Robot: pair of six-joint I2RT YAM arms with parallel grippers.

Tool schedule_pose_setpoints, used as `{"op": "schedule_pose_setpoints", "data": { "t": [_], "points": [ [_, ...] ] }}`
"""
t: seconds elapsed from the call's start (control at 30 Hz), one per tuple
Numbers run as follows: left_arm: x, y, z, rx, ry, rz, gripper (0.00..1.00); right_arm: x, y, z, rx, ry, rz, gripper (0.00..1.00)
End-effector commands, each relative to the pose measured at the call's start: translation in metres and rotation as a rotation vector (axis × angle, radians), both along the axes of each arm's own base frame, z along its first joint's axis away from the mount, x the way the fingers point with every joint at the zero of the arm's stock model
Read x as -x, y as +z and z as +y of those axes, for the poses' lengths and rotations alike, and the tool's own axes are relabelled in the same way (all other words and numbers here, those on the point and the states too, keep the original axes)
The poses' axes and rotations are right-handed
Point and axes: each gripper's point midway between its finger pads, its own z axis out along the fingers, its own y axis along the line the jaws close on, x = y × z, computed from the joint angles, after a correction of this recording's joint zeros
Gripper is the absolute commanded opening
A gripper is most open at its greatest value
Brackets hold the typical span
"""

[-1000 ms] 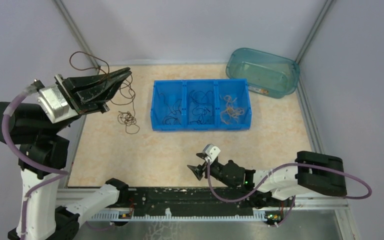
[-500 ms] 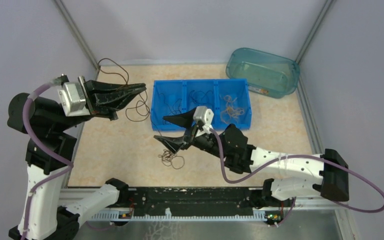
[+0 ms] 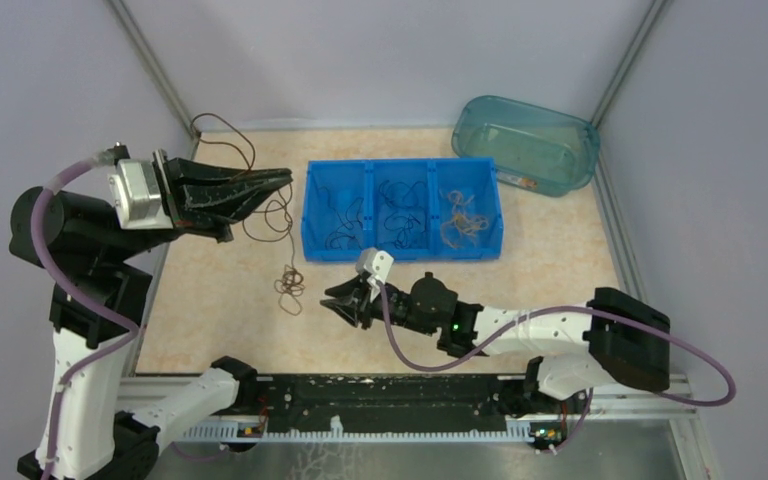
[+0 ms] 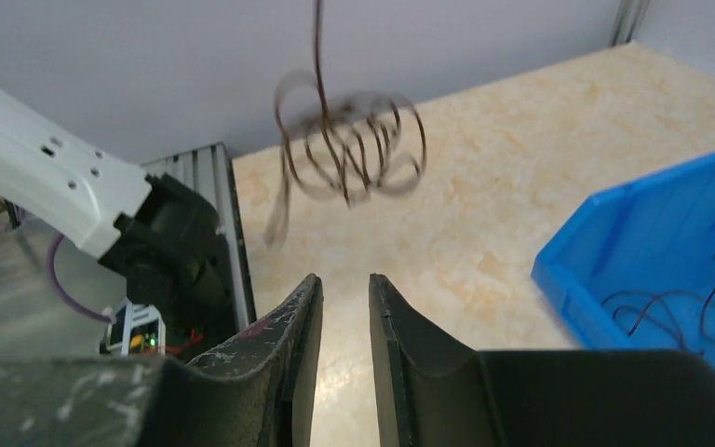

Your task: Untangle the cables

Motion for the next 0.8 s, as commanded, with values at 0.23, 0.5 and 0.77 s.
{"op": "schedule_pose_setpoints", "data": {
  "t": [0.23,0.5,0.77],
  "points": [
    [0.011,0.02,0.005,0.024,0.003,-0.058,0.0,0.003,-0.009,-0.017,-0.124,-0.022,0.111,0.5],
    [0.013,0.014,0.003,0.022,-0.023,-0.029,0.0,0.002,0.045,-0.003,-0.16,0.009,0.002,0.58],
    [0.014,0.017,0.004,0.025,-0.021,-0.048,0.0,0.001,0.033,0.001,-0.146,0.004,0.041,0.24]
  ]
}}
